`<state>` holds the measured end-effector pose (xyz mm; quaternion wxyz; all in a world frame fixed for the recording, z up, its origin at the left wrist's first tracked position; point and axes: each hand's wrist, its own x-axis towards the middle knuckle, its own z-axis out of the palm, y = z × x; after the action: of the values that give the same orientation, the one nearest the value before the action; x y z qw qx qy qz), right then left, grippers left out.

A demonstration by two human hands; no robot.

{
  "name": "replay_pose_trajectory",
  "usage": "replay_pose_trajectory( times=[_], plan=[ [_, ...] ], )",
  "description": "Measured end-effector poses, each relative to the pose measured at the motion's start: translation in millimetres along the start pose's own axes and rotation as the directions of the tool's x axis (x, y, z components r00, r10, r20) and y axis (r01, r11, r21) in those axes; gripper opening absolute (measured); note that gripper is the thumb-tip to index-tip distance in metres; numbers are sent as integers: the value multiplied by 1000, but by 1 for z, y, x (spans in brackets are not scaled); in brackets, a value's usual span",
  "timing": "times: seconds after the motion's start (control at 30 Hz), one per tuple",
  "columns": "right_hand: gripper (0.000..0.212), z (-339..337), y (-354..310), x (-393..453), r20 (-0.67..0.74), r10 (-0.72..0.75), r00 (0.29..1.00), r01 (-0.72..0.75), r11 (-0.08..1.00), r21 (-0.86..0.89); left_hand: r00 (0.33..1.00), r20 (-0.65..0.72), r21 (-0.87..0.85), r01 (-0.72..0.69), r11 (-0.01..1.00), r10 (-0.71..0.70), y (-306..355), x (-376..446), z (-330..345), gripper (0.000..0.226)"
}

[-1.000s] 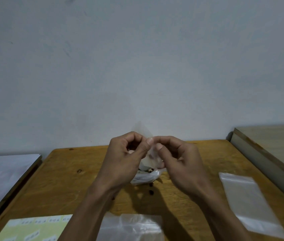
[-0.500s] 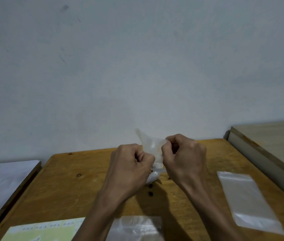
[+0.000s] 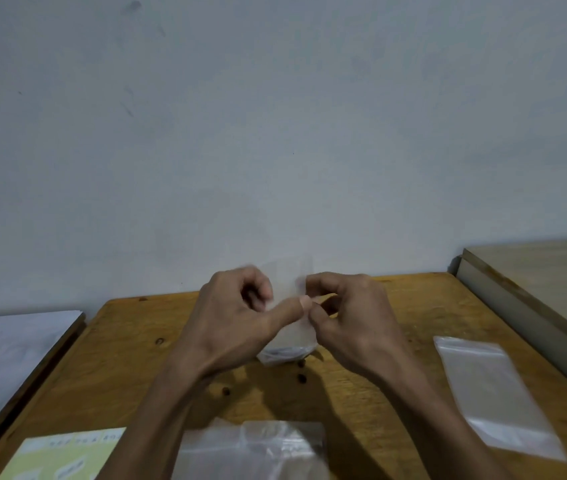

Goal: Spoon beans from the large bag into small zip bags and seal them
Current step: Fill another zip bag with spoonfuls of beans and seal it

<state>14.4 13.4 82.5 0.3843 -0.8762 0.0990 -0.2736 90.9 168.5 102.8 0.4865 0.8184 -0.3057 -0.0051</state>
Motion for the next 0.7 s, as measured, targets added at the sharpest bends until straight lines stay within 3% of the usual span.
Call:
replay_pose_trajectory(
  times=[0.1,0.17,0.23,0.4,0.5,0.63,0.7],
  plan=[
    [27,0,-1,0,52,56,997,-62,990,125,981,146,289,-165,943,127,-16,3,-7,118],
    [24,0,-2,1,118,73,990,-97,973,207,946,259,417,-292,861,195,-25,5,-6,140],
    [28,0,-2,1,175,58,983,-92,976,197,924,307,425,-346,836,227,-30,6,-3,130],
    [45,1,-5,0,259,23,966,31,979,-203,922,270,477,-379,793,278,-38,4,0,100],
    [41,3,-9,1,236,23,972,50,952,-303,932,270,446,-343,827,241,-40,3,4,92],
    [28,3,-5,5,294,99,951,-95,995,-28,931,263,384,-343,857,255,-39,-1,4,86],
    [43,-1,-3,5,315,96,944,-134,986,102,927,286,439,-350,827,241,-41,-3,2,93]
  ],
)
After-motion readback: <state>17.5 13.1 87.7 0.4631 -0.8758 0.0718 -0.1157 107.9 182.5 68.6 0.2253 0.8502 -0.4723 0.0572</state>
